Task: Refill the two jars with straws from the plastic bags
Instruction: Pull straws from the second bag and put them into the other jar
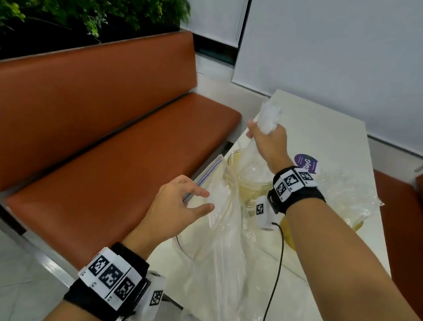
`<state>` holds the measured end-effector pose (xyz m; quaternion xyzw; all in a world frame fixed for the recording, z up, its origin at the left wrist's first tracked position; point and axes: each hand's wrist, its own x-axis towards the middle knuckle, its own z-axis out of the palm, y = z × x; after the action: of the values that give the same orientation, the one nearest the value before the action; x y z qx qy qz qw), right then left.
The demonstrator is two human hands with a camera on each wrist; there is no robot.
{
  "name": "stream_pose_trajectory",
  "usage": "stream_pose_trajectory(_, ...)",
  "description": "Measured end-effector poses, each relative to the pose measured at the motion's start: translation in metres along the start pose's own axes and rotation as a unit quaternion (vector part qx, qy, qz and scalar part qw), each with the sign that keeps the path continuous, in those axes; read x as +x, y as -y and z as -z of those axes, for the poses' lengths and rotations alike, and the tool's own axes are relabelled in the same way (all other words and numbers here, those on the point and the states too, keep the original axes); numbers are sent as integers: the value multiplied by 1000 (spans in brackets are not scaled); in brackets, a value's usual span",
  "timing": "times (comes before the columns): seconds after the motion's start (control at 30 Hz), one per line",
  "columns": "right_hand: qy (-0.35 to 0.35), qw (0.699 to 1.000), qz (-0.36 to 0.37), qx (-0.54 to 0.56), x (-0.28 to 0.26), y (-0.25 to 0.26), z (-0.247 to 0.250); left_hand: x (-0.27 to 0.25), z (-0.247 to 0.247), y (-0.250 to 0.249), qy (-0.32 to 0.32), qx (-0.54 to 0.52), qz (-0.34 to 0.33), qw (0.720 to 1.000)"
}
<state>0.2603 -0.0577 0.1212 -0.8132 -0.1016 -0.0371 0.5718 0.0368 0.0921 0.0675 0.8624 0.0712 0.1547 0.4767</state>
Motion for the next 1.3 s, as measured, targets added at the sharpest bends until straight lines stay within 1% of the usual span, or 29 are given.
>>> stream_pose_trajectory(0.07, -20, 999, -34, -25, 1, -10, 1, 1, 2, -2, 2, -12, 3, 1000)
stream_pose_trajectory(0.1, -34, 999, -30, -26, 2, -11, 2, 1, 2, -3, 2, -15, 3, 1000)
stream_pose_trajectory(0.13, -46, 999, -12, -20, -1, -5, 4, 1, 3, -4, 2, -15, 1, 1000)
stream_pose_trajectory(0.23, -65, 991, 101, 63, -1, 12, 11, 3, 3, -6, -2, -22, 0, 1000)
stream_pose_trajectory(0.3, -61, 982, 164, 73, 2, 17, 14, 3, 3, -8, 0, -26, 0, 1000)
stream_pose_trajectory(0.37, -27, 977, 209, -27, 6, 11, 9, 3, 2, -9, 3, -29, 2, 1000)
stream_pose_trajectory(0.43, 49, 962, 197, -185, 3, -3, 2, 4, 1, -11, 6, -23, 2, 1000)
stream_pose_trajectory(0.47, 87, 948, 186, -243, -1, -10, -1, 4, 0, -12, 6, -22, 3, 1000)
stream_pose_trajectory(0.5, 110, 937, 185, -274, -3, -18, -3, 4, 0, -13, 5, -24, 2, 1000)
stream_pose_trajectory(0.53, 112, 932, 189, -288, -6, -20, -4, 4, 0, -13, 5, -26, 2, 1000)
stream_pose_trajectory(0.57, 94, 931, 202, -289, -5, -21, -5, 5, -1, -13, 4, -25, -1, 1000)
stream_pose_trajectory(0.67, 10, 922, 258, -288, 0, -9, -5, 4, -1, -11, 2, -27, -6, 1000)
stream_pose_trajectory(0.7, 17, 920, 252, -298, 3, -6, -5, 5, -1, -11, 2, -32, -4, 999)
stream_pose_trajectory(0.73, 53, 918, 226, -321, 5, -4, -5, 5, 0, -11, 2, -36, -4, 999)
stream_pose_trajectory(0.77, 102, 909, 187, -358, 7, -5, -4, 4, 0, -11, 3, -35, -5, 999)
stream_pose_trajectory(0.8, 150, 891, 144, -403, 6, -5, -3, 4, 0, -12, 3, -33, -9, 999)
stream_pose_trajectory(0.83, 178, 872, 121, -439, 4, -7, -1, 4, 1, -12, 4, -30, -12, 999)
stream_pose_trajectory(0.87, 181, 861, 121, -459, -1, -7, 2, 4, 1, -14, 6, -28, -14, 1000)
stream_pose_trajectory(0.9, 159, 861, 138, -462, -6, -4, 5, 3, 1, -16, 9, -27, -15, 999)
stream_pose_trajectory(0.97, 80, 881, 183, -430, -20, 13, 10, 2, -1, -21, 6, -29, -18, 999)
stream_pose_trajectory(1.03, -1, 904, 244, -351, -42, 39, 14, 0, -5, -27, -1, -33, -21, 999)
stream_pose_trajectory(1.07, -12, 920, 247, -303, -55, 53, 15, -1, -7, -31, -5, -38, -22, 999)
stream_pose_trajectory(1.1, 8, 934, 226, -275, -69, 65, 16, -2, -10, -34, -7, -44, -22, 999)
stream_pose_trajectory(1.13, 62, 939, 181, -286, -82, 74, 17, -3, -12, -37, -8, -47, -24, 999)
stream_pose_trajectory(1.17, 132, 922, 117, -346, -96, 80, 16, -4, -14, -40, -9, -48, -27, 998)
stream_pose_trajectory(1.2, 192, 888, 53, -414, -108, 80, 16, -5, -16, -43, -9, -44, -32, 998)
stream_pose_trajectory(1.23, 229, 855, 3, -465, -118, 75, 16, -6, -17, -45, -10, -39, -39, 998)
stream_pose_trajectory(1.27, 247, 838, -33, -485, -128, 71, 17, -6, -18, -47, -11, -34, -45, 998)
stream_pose_trajectory(1.3, 257, 837, -61, -480, -136, 65, 17, -7, -20, -49, -10, -33, -51, 998)
